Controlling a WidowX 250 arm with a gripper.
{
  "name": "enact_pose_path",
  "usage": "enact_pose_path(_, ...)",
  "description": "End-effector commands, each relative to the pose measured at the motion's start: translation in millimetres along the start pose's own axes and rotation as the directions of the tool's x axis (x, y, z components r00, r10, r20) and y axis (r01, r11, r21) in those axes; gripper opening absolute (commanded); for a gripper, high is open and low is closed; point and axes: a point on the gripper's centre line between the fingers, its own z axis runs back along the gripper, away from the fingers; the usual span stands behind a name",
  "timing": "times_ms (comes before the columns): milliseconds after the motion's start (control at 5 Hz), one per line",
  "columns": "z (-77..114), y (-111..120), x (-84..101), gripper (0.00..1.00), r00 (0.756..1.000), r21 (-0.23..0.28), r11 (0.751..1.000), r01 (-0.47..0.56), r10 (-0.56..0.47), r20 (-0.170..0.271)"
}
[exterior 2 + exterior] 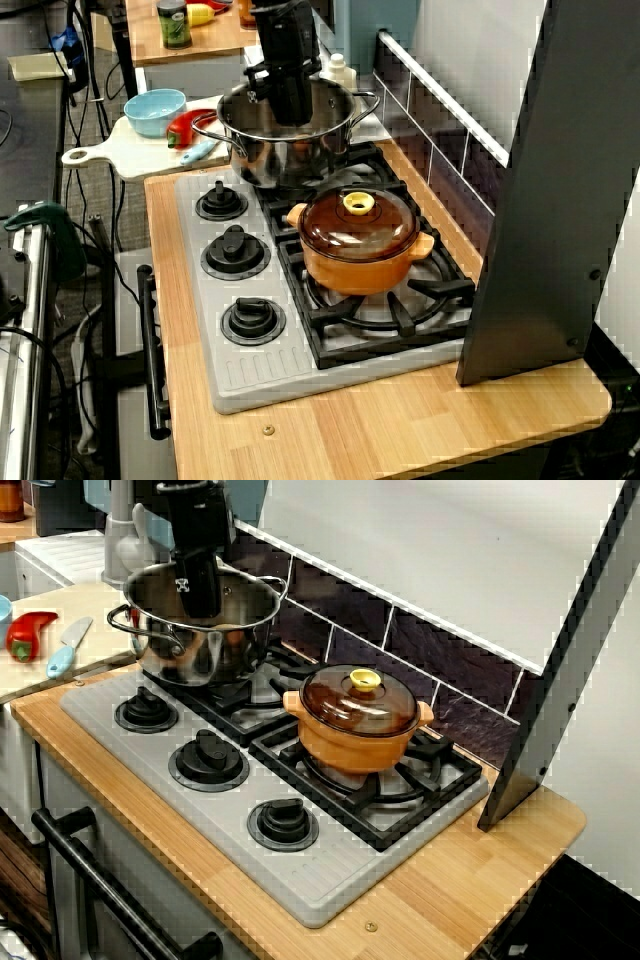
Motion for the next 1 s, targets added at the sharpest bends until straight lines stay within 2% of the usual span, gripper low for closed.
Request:
enact_pose_path(0,17.0,8.0,3.3,1.00,1.000,0.047,0.999,0.006,-0.007,0.014)
enact_pose_path(600,23.4,-9.7,12.0,1.00,1.000,0.034,0.999,0.001,-0.002,0.028)
enact_pose_path(800,19.5,-16.2,15.9,1.00,1.000,0.030,1.000,0.007,-0.008,0.020)
